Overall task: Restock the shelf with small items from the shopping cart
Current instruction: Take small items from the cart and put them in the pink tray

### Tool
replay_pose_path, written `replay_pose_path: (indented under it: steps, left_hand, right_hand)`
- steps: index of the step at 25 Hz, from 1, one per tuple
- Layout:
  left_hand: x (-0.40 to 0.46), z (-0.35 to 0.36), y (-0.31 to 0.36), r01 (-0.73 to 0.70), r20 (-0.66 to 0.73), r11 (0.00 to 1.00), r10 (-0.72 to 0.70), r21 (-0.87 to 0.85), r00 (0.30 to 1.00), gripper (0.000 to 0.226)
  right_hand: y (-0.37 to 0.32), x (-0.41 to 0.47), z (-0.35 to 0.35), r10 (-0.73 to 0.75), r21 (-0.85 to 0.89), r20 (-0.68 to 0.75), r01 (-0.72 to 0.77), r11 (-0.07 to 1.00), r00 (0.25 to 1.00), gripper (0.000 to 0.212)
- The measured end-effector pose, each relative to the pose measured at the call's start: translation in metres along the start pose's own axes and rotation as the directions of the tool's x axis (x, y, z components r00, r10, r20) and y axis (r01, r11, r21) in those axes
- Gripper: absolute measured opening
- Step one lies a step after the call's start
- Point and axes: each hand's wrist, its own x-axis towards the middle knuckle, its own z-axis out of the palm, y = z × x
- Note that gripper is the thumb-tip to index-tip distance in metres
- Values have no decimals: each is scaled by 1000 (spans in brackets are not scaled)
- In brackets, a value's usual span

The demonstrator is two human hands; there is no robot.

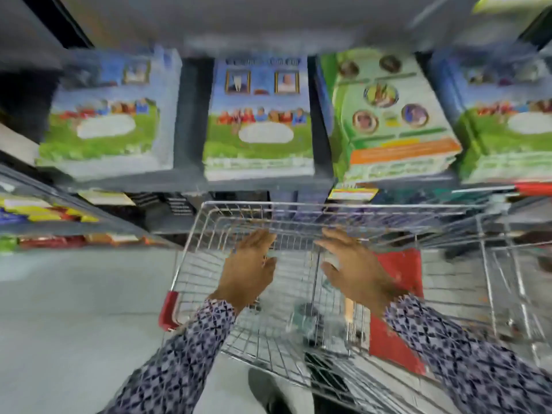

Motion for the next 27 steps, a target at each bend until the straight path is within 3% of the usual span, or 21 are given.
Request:
replay_pose_path:
  steps: [2,5,8,10,12,18,24,27]
  left_hand:
    - [17,48,-32,66,136,998,-67,9,988,59]
    - [44,101,-76,120,185,989,-134,84,974,67]
    - [81,144,-117,129,198,967,-174,220,965,80]
    - [100,164,-140,160,187,957,-208,243,960,99]
    - [106,186,-146,138,150,963,-176,231,973,99]
    - [84,232,-73,-69,303,980,9,187,953,97]
    - [72,229,-65,-65,361,984,1,165,932,97]
    - [66,192,-68,-14,354,997,-14,77,935,100]
  right_hand:
    - [32,14,59,124,14,121,-126,992,985,55]
    - [84,15,135,345,9,240,-357,934,907,62]
    - [128,-3,198,478,-199,276,-437,877,834,68]
    - [146,-11,227,487,-384,208,-386,838,848,67]
    - [158,-16,244,467,-490,160,-341,803,870,62]
    - [174,-14,255,409,-574,182,-241,783,894,41]
    - [170,-18,246,358,-559,257,-164,813,898,37]
    - [152,-17,219,306,-324,263,-215,921,915,66]
